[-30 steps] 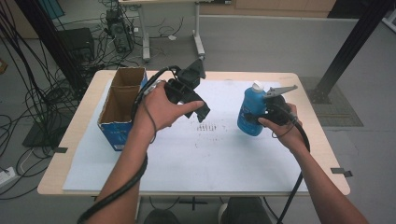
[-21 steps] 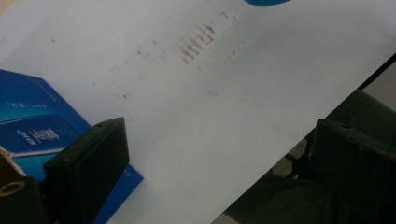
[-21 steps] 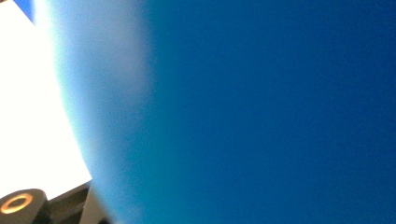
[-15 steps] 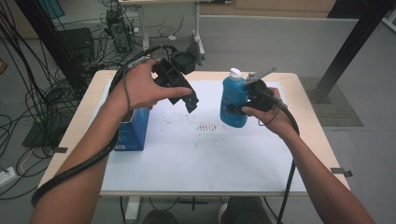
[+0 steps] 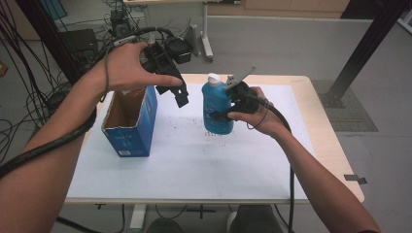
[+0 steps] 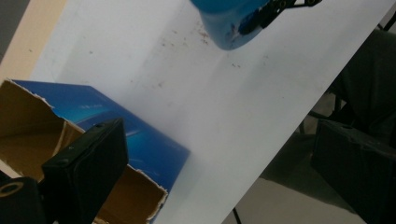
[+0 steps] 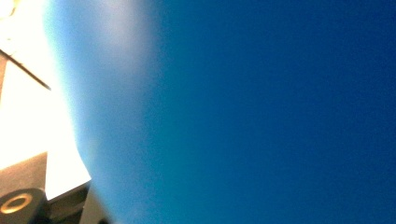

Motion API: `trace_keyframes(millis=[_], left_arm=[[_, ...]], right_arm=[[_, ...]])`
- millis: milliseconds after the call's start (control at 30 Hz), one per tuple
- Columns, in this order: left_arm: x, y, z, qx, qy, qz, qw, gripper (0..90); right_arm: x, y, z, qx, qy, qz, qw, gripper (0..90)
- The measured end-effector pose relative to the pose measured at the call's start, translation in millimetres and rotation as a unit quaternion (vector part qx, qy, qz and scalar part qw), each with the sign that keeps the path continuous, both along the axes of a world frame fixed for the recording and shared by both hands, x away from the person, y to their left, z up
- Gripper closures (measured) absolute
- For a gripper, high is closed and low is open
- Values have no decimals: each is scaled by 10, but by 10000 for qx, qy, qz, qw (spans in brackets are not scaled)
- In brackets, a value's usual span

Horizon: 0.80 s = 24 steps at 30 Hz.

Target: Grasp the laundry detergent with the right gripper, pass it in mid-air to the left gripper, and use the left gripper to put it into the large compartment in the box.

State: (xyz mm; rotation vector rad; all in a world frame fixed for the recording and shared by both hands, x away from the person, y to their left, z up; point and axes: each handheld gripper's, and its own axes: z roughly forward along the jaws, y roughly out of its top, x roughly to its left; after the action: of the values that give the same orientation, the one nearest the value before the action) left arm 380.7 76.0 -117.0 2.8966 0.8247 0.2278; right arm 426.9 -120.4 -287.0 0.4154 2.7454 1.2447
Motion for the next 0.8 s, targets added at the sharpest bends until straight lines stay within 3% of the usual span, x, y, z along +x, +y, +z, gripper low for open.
trace_keyframes(millis=[233, 467, 800], left_arm=[[-10, -7, 63, 34, -2, -469, 9989, 47], [-69, -29, 0, 146, 138, -684, 9975, 47], [-123, -72, -102, 273, 334, -911, 9949, 48]], right_arm=[[-65, 286, -40, 15, -6, 618, 9981, 440], [-130, 452, -68, 115, -21, 942, 9955, 441], [-282, 619, -74, 381, -106, 1487, 9881, 440]])
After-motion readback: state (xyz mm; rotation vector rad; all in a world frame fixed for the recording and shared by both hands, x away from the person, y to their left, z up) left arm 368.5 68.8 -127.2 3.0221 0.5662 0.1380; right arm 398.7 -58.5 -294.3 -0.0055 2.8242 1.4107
